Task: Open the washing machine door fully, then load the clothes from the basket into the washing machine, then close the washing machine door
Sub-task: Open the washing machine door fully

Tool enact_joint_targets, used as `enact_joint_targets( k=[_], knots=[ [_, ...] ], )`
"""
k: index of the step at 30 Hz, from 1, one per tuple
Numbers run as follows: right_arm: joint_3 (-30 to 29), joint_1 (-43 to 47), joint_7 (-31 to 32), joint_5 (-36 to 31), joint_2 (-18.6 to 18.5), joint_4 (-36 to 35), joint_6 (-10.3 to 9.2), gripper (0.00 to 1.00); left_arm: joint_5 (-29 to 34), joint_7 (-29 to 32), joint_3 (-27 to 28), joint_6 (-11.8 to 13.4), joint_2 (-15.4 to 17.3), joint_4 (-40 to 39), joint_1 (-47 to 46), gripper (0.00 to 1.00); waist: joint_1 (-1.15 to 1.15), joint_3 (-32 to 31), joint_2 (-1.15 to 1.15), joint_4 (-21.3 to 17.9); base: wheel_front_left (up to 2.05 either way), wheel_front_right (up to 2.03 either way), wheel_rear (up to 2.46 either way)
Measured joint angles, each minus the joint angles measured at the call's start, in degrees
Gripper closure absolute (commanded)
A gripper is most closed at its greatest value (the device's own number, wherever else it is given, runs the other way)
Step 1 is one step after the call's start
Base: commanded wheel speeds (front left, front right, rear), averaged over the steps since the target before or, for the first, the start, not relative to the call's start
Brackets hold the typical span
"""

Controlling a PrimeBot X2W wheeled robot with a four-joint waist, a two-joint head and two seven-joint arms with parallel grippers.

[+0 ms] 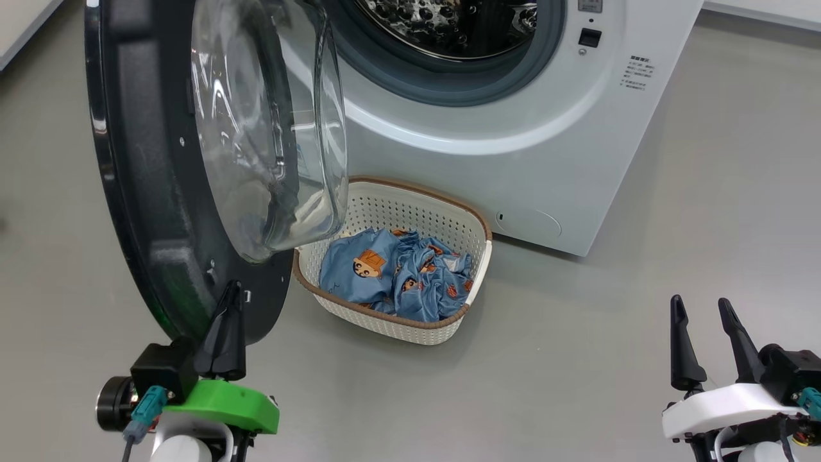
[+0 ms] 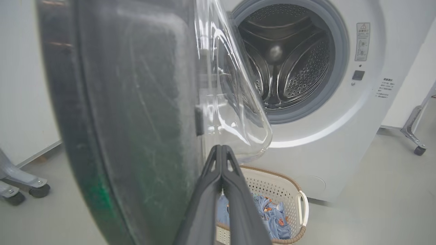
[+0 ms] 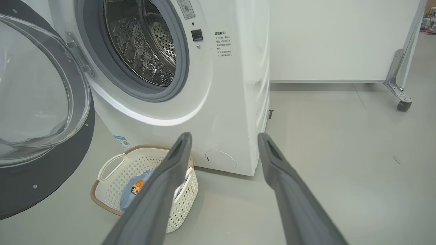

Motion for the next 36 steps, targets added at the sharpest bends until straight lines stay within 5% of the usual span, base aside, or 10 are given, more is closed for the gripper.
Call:
enact_joint_targets(
  k=[13,36],
  knots=[
    [1.9,0.0,0.0,0.0,0.0,0.3,0.00,0.00,-2.2,0.0,8.0,2.1,1.3,2.5,0.5,1.00,0.00,-0.5,0.00,2.0,0.00,0.00,0.00],
    [3.1,-0.5,0.0,0.1,-2.1,0.4,0.00,0.00,-7.5,0.1,20.2,2.7,8.2,12.6,-7.2,1.00,0.00,2.8,0.00,-1.5,0.00,0.00,0.00]
  ],
)
